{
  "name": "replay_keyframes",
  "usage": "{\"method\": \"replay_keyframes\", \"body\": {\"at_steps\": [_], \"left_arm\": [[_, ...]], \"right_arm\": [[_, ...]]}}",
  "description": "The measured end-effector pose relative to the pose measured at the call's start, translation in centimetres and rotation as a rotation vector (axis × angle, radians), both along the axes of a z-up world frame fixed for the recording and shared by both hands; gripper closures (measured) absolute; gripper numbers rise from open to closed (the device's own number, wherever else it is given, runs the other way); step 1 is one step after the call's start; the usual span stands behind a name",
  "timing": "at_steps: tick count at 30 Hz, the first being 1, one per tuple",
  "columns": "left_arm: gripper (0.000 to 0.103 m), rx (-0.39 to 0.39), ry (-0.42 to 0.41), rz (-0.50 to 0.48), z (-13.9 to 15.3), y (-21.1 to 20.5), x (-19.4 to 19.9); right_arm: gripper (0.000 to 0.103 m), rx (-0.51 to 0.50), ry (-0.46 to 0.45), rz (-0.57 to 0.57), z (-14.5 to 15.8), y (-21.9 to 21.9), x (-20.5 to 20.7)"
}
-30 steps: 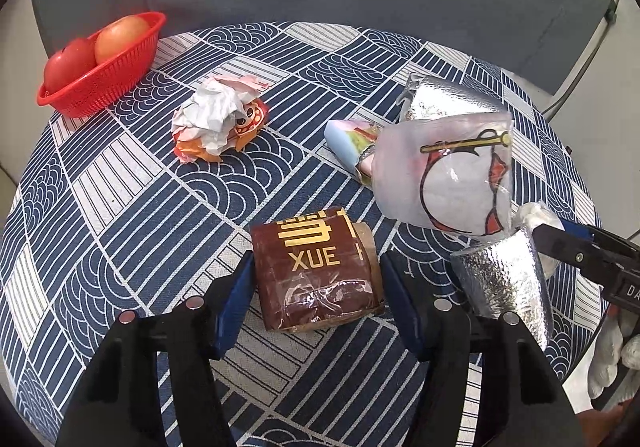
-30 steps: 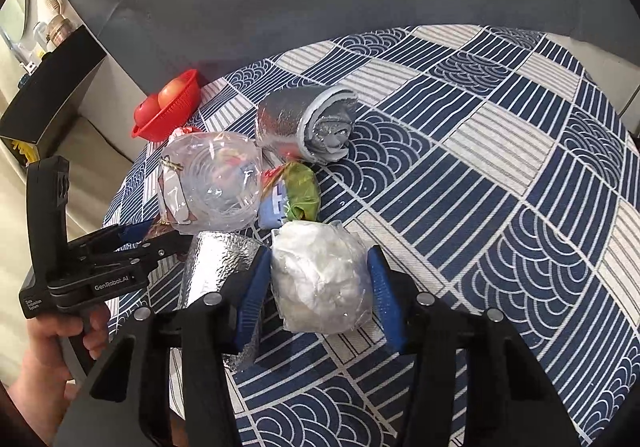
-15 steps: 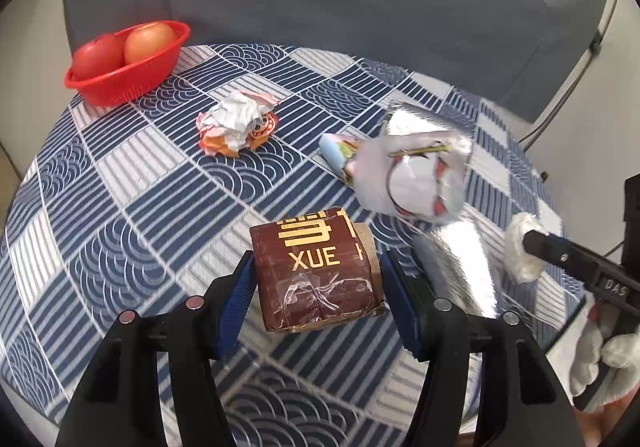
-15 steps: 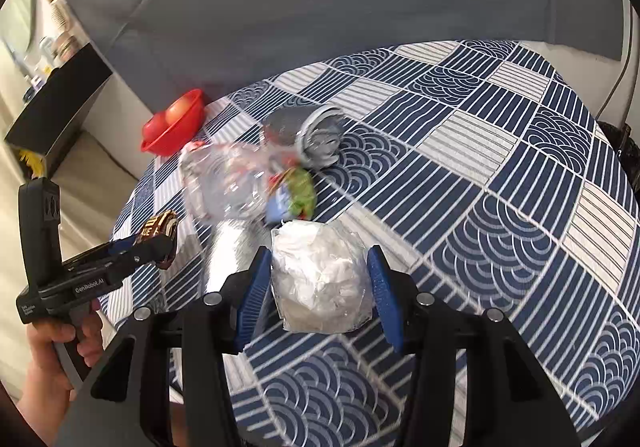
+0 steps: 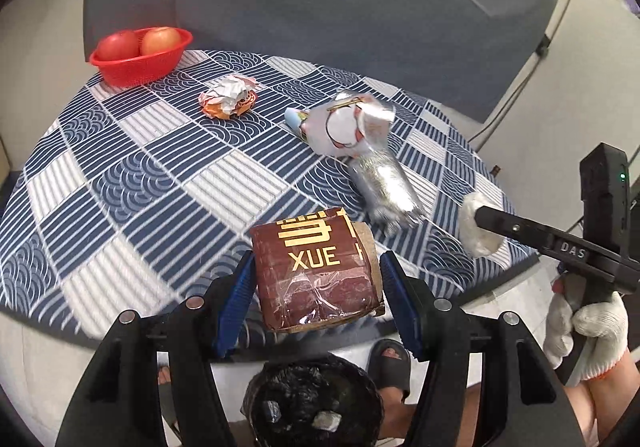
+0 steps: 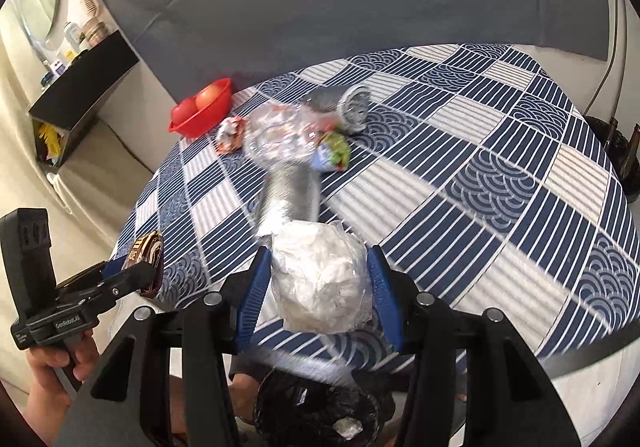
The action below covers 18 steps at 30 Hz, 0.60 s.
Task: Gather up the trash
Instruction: 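Lower both held items into the trash bin and open both tools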
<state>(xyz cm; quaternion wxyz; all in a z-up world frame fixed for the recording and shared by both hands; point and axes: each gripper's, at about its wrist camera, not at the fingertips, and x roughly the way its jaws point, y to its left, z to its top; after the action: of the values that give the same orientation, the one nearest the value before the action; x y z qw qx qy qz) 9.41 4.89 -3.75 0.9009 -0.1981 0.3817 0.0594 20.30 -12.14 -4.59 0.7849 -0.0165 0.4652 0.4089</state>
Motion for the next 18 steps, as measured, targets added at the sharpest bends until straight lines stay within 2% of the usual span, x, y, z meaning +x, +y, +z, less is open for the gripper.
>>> {"method": "replay_keyframes", "body": {"at_steps": [5, 11, 18], "left_arm": [[0.043, -0.058, -0.018, -0.012, 0.0, -1.2, -2.8], [0.043, -0.040, -0.016, -0.078, -0.1, -4.0, -4.9], [0.043, -0.029, 0.006, -0.110, -0.8, -6.9, -7.1]], "right_arm": [[0.053, 0.008, 0.017, 0.026, -0.1, -0.1, -2.8], [0.053, 0.013, 0.032, 0.038, -0.3, -0.7, -5.5], [0.053, 0.005, 0.044, 0.049, -0.7, -1.5, -8.3]]}}
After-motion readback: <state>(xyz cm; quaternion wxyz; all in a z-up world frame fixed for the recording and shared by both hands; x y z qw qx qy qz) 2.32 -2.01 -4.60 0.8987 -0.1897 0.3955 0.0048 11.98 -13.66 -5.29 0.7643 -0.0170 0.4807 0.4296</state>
